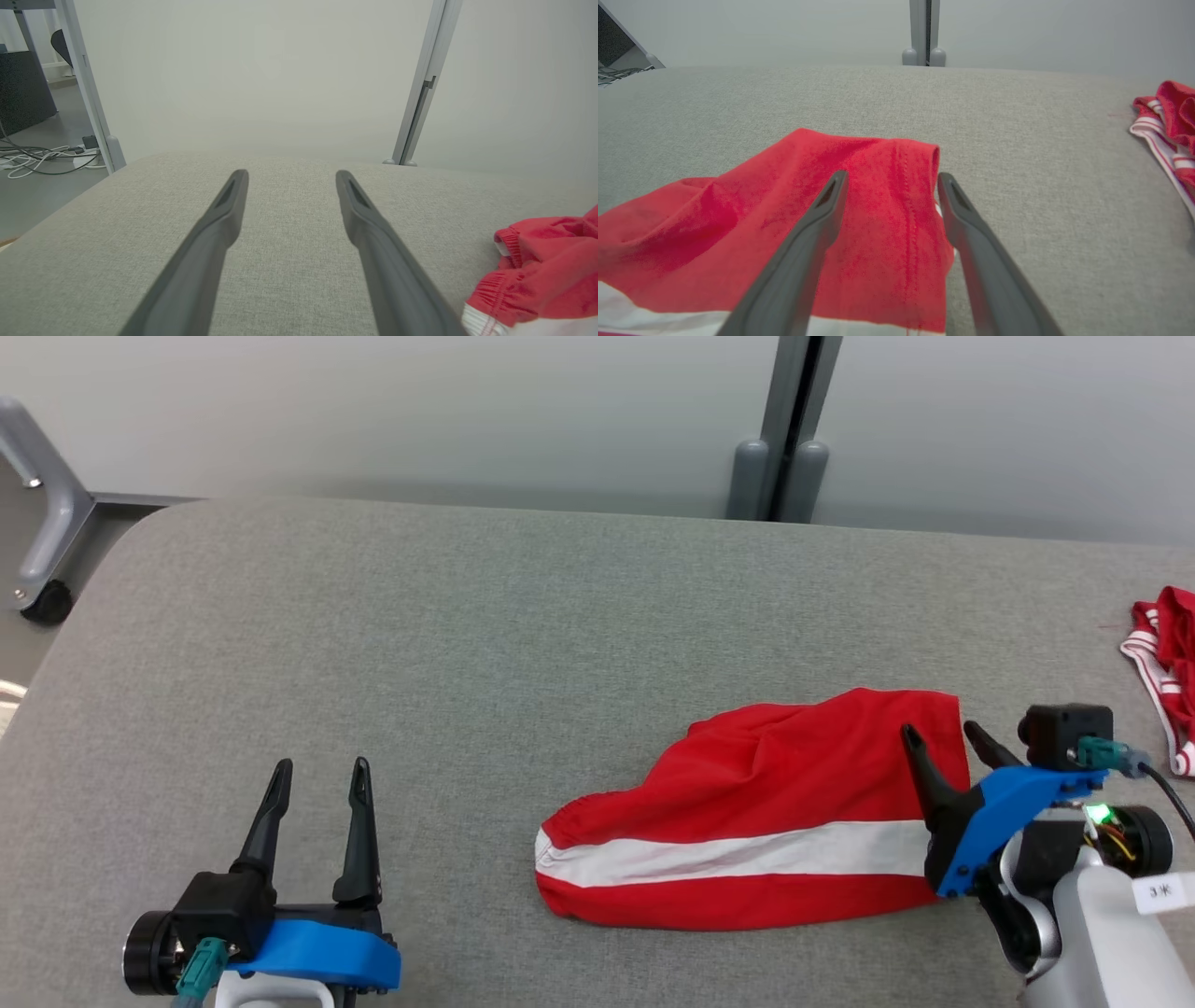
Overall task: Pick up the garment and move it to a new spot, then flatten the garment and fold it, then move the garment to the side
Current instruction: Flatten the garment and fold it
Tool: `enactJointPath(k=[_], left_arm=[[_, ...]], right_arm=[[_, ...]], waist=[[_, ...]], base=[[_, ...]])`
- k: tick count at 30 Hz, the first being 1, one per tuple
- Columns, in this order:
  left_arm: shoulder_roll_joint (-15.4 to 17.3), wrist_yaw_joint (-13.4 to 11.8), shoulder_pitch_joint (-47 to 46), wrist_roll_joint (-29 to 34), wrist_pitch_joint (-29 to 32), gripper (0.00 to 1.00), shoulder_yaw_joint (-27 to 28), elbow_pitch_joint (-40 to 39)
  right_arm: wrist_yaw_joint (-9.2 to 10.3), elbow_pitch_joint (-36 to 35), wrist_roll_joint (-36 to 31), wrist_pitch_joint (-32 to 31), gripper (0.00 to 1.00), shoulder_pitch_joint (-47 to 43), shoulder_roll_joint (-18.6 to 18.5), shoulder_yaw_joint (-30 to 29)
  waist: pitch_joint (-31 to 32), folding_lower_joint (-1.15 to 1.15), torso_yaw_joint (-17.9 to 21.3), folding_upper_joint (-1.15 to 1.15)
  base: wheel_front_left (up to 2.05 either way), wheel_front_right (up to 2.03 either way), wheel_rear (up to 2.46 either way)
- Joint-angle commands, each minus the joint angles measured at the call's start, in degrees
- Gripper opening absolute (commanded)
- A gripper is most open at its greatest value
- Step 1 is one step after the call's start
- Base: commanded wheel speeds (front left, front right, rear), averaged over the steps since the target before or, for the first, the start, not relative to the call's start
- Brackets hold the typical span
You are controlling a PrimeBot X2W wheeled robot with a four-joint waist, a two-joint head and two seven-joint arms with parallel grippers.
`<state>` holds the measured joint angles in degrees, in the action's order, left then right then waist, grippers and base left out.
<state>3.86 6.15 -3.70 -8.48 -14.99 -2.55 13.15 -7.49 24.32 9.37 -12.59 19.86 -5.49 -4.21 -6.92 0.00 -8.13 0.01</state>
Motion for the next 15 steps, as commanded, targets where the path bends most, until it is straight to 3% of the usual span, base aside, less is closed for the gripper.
enactJointPath(k=[1,7,15], left_arm=[[0.11,-0.07,0.35,0.15,-0.25,1.0,0.28,-0.15],[0.5,-0.17,1.98,0.38,-0.25,1.0,1.25,-0.15],[0.34,-0.35,4.12,-0.04,-0.25,1.0,2.05,1.47]], right_arm=[[-0.01,-0.97,0.33,0.37,1.0,-1.88,-0.08,-0.15],[-0.02,-8.32,2.83,3.74,1.0,-8.89,0.76,2.39],[-0.02,-16.33,-0.33,16.0,1.0,-17.61,1.57,3.11]], waist=[[0.88,0.0,1.2,-0.01],[2.6,0.0,3.68,-0.01],[5.06,0.0,5.24,-0.01]], base=[[0.0,0.0,0.0],[0.0,0.0,0.0],[0.0,0.0,0.0]])
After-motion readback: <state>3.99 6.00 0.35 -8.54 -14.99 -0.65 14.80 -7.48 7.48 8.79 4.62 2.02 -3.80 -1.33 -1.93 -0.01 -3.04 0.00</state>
